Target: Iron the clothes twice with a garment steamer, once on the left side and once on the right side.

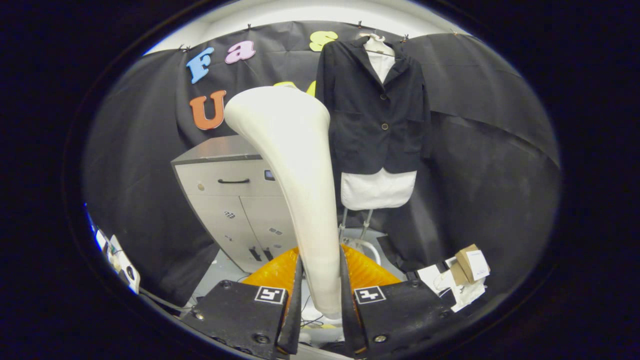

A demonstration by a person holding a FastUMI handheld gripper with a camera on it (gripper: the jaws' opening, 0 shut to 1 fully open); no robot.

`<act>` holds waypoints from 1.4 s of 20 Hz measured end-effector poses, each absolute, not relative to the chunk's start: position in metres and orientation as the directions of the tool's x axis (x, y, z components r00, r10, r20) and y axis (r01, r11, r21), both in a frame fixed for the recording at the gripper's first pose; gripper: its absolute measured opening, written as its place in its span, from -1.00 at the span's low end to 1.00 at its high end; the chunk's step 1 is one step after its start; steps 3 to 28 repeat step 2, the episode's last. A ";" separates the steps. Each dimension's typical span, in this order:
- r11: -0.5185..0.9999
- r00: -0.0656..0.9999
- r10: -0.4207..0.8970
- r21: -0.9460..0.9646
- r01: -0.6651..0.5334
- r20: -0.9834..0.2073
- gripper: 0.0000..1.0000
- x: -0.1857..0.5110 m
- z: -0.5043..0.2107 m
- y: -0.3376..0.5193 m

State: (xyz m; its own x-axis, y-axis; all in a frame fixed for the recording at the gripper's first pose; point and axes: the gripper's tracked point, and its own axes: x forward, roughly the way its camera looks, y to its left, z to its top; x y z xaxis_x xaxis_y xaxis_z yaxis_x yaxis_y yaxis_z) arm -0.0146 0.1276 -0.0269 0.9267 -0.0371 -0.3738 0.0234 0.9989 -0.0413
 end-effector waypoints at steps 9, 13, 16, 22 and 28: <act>0.999 0.927 -0.040 -0.045 0.025 -0.372 -0.26 -0.014 -0.025 0.128; 0.999 0.927 -0.040 -0.045 0.025 -0.372 -0.26 -0.014 -0.025 0.128; 0.999 0.927 -0.040 -0.045 0.025 -0.372 -0.26 -0.014 -0.025 0.128; 0.999 0.927 -0.040 -0.045 0.025 -0.372 -0.26 -0.014 -0.025 0.128; 0.999 0.927 -0.040 -0.045 0.025 -0.372 -0.26 -0.014 -0.025 0.128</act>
